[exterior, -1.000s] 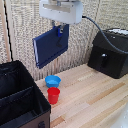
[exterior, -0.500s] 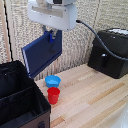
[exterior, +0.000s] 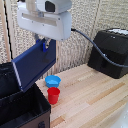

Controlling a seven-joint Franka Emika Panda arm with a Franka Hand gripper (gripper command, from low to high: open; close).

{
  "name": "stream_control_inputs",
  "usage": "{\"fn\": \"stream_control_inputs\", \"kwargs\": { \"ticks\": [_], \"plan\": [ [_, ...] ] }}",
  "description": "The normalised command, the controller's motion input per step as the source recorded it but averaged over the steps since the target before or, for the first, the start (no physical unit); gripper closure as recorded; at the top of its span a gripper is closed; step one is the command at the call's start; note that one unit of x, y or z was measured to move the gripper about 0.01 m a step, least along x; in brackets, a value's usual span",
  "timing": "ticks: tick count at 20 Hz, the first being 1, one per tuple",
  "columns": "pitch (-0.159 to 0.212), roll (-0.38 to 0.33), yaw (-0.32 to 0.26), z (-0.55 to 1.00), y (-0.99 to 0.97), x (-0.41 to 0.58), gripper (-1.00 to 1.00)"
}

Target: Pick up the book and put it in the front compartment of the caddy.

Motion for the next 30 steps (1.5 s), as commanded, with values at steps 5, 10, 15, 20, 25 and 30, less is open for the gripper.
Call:
{"fn": "stream_control_inputs", "kwargs": {
  "ticks": [5,10,15,20,25,30],
  "plan": [
    [0.155,0.095,-0.043,0.08,0.67,0.006,1.00],
    [0.092,0.054,-0.092,0.01,0.76,0.102,1.00],
    [0.016,0.007,-0.109,-0.01,0.77,0.269,1.00],
    [-0.006,-0.009,-0.112,0.00,0.40,0.357,1.00],
    [-0.001,-0.051,-0.098,-0.01,0.06,0.384,1.00],
    [0.049,-0.043,-0.006,-0.06,0.09,0.221,-1.00]
  ]
}}
